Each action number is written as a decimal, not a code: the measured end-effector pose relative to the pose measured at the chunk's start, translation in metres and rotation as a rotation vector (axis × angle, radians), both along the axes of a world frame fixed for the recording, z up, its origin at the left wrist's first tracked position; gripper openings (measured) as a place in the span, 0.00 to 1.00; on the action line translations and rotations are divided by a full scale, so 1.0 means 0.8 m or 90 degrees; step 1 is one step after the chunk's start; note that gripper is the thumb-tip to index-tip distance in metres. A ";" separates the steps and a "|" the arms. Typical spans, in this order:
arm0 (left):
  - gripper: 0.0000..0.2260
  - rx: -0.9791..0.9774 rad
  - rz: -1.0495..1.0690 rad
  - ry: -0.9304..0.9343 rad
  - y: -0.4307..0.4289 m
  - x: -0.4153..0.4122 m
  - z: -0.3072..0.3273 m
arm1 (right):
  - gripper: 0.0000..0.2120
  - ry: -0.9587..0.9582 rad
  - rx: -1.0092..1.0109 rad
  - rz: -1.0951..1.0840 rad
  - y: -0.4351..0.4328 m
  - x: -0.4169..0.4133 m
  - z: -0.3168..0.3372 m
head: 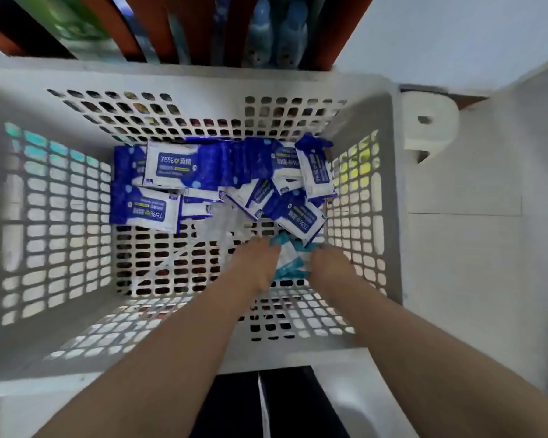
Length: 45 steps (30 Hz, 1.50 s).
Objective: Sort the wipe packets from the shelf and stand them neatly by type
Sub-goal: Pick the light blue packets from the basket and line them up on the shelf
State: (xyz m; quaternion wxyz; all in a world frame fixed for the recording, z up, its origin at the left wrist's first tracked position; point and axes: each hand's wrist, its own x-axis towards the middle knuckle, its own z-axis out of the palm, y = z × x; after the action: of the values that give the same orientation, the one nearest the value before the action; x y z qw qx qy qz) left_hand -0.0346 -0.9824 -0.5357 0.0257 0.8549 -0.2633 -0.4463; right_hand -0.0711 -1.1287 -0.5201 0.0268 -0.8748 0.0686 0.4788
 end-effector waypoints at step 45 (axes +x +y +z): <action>0.22 -0.759 1.326 -0.065 0.300 -0.070 0.342 | 0.09 -0.108 0.804 -0.508 0.267 0.079 0.342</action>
State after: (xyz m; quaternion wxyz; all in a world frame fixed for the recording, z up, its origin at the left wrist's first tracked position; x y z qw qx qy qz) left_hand -0.0906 -0.7421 -0.2623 0.7553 0.5275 0.3887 0.0154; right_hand -0.0077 -0.9153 -0.2464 0.7000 -0.6359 0.0904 0.3121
